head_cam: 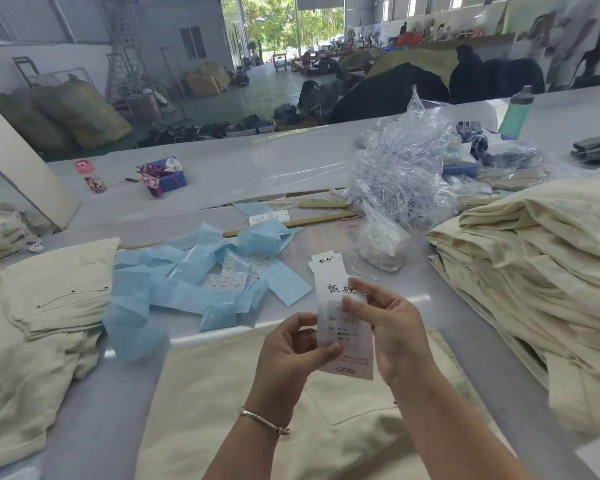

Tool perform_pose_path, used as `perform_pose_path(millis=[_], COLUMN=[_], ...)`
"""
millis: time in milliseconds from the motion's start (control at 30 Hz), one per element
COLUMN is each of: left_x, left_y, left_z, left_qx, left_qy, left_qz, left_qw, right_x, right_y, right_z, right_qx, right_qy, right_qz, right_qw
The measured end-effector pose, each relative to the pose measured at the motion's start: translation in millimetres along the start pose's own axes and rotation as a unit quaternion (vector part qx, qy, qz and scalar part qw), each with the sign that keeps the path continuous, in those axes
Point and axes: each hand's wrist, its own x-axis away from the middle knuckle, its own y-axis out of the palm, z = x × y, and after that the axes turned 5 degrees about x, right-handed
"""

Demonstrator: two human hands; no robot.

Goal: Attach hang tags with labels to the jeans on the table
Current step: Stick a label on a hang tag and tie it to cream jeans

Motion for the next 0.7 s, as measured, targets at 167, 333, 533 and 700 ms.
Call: perform_pose_path(millis=[167,333,533,700], left_x=[6,4,-9,-34], left_y=[-3,-2,9,16], left_z=[-7,-14,-31,-47], left_qx=[-0.023,-0.065,-0.049,-0.069], left_qy=[-0.016,-0.005,-0.049,-0.087], left_qz=[-0.036,-0.013,0.076,0.072], left_qw=[0.999,0.998,0.995,0.991], right_x=[6,-1,-20,-37], right_y=[-1,-3,-18,-32], right_z=[16,16,20,32], right_qx=[0.025,0.038,0.041,0.121], right_qy=[0.009,-0.021,-0.022,-0.042], right_qz=[0.031,0.027,0.03,0.041], right_qw=[0.999,0.999,0.998,0.991])
